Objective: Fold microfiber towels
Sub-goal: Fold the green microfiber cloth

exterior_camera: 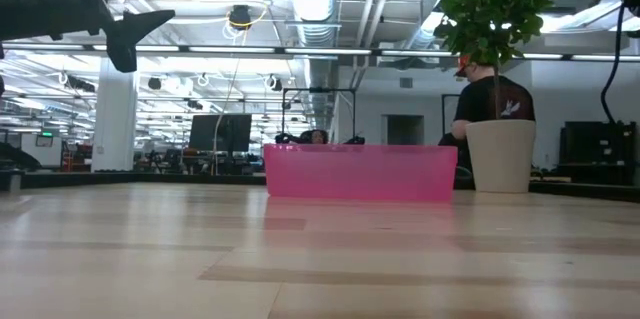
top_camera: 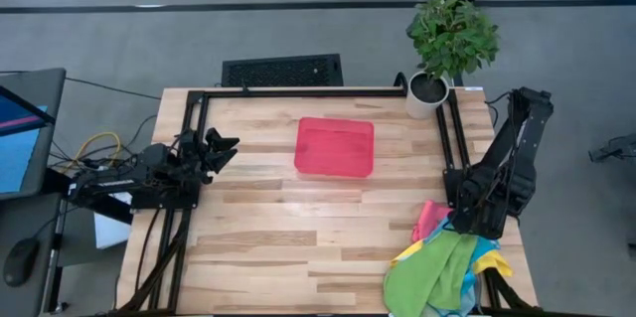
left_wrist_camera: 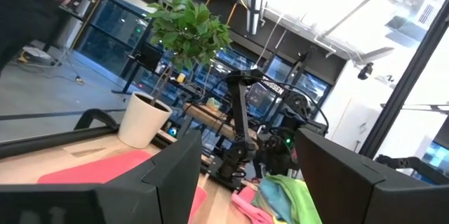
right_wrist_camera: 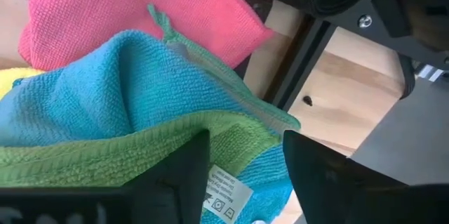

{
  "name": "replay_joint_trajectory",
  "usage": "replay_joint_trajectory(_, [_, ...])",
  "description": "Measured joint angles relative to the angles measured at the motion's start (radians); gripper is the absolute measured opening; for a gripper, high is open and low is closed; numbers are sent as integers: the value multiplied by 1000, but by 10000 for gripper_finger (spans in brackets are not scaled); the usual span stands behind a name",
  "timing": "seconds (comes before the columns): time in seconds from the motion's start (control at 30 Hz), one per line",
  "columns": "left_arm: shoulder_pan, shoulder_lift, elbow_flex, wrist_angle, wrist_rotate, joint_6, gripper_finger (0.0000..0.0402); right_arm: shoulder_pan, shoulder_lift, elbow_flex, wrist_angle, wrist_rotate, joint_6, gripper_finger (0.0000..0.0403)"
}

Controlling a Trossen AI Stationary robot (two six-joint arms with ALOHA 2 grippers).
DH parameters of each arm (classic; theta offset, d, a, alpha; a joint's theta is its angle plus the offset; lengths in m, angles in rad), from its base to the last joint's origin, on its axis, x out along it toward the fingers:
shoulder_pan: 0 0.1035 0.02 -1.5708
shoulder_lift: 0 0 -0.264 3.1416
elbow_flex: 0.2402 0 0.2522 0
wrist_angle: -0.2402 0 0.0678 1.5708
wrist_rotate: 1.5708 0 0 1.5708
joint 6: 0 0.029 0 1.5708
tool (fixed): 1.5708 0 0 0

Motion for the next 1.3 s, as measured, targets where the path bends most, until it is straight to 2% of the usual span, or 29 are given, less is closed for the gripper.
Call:
replay_joint_trajectory(0.1, [0, 0, 0, 0, 0, -1, 224, 0, 0, 0, 0, 1, -1, 159])
replay_joint_trajectory(0.27, [0, 0, 0, 0, 0, -1, 224, 0, 0, 0, 13, 2, -26, 65])
replay_joint_trajectory(0.4, [0, 0, 0, 0, 0, -1, 224, 0, 0, 0, 19, 11, -81, 14])
replay_joint_trajectory(0.63, [0, 0, 0, 1, 0, -9, 224, -46, 7, 19, 122, 169, -214, 7])
replay_joint_trajectory(0.9, [0, 0, 0, 3, -2, -26, 224, -227, 55, 143, 123, 337, -499, 7])
replay_joint_trajectory(1.13, [0, 0, 0, 5, -2, -35, 224, -521, 128, 240, 187, 443, -945, 6])
replay_joint_trajectory(1.3, [0, 0, 0, 11, -4, -66, 224, -764, 223, 275, 407, 444, -1374, 10])
